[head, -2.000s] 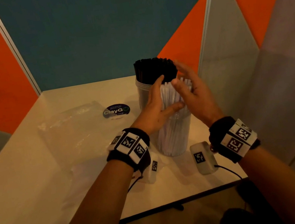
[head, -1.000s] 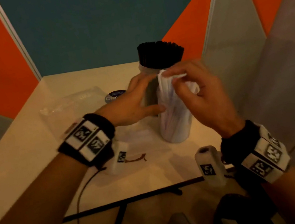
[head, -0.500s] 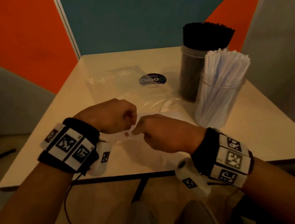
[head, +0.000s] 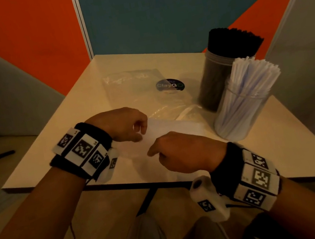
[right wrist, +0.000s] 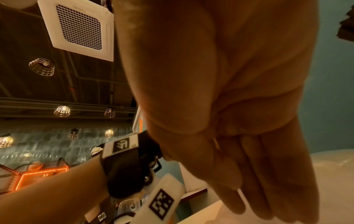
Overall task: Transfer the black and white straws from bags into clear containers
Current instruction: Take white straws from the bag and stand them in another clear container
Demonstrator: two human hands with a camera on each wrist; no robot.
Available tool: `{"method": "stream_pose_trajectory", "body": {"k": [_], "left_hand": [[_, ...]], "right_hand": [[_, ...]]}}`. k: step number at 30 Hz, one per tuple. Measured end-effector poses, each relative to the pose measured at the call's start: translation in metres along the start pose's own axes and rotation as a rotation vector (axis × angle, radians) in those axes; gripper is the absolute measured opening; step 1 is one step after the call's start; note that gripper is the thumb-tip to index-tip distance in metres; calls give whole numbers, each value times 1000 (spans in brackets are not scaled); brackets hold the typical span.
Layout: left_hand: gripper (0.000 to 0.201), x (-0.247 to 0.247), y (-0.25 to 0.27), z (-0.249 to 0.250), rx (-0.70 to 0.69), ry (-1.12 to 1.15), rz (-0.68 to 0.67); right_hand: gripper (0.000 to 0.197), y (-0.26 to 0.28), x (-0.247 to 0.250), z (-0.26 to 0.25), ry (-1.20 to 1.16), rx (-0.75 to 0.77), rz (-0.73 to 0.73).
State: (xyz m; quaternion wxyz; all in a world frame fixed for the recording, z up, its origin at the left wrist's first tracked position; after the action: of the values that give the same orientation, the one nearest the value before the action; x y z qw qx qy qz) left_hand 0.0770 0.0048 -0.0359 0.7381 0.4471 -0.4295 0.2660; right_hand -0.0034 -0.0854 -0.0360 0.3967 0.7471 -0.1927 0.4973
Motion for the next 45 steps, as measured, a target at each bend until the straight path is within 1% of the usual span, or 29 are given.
{"method": "stream_pose_trajectory", "body": {"k": [3,4,6,8,11,13,15,17,19,21,23,24,27,29,31,34,36,38,40,42,45], "left_hand": [[60,-12,2,-2,59,-14,-84],[67,-18,2,-3,77,-22,-102],[71,-25,1,-3,83,-63,-107],[63,-27,0,-3,81,-105,-87],[41,-23,0,1,57,-81,-52],[26,-16,1,5,10,-52,-35],[15,-7,3,13,-47,-42,9],[9,3,5,21,-80,-29,85],[7,13,8,28,-93,4,162],[7,18,10,32,-106,42,220],[7,20,12,31,-109,74,257],[7,20,13,31,-108,84,265],[7,19,12,32,-129,132,269],[6,19,11,35,-136,152,270],[5,18,10,37,-135,160,273],[3,19,11,37,-142,181,291],[5,20,11,35,-132,179,288],[7,22,12,33,-123,167,284],[5,23,14,31,-127,154,289],[8,22,15,29,-121,149,283],[9,19,14,27,-115,134,276]], "right_hand": [[44,-4,-1,4,14,-24,4],[44,-4,-2,6,13,-32,1],[43,-4,-2,8,14,-29,2],[42,-1,-1,8,17,-11,17],[40,4,0,5,2,14,35],[39,7,-3,-1,-19,27,14],[38,6,-5,-6,-10,38,14],[37,0,-2,-4,33,28,52],[36,-9,6,5,60,-32,95],[39,-15,15,19,-12,-108,121],[48,-21,16,29,-70,-150,82],[49,-26,12,33,-70,-167,48],[40,-42,3,43,17,-192,33],[37,-51,1,43,87,-175,44],[33,-52,3,38,118,-128,62],[28,-50,9,33,81,-70,155],[31,-48,8,33,39,-67,191],[34,-50,5,34,2,-67,190],[31,-54,5,37,-7,-55,187],[29,-58,4,42,-14,-48,191],[30,-61,3,48,-26,-63,190]]}}
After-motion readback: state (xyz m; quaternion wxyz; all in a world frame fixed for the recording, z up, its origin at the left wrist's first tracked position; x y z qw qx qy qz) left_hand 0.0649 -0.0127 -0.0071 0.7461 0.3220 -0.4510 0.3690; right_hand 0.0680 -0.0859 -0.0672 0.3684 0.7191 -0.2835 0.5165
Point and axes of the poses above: each hand's wrist, its own y-axis away from the middle knuckle, its own x-axis out of the back of the hand, z = x × y, the point moved 7 cm from there along -y, towards the middle knuckle, and after that the axes turned 10 degrees about -z, right-handed, at the moved point
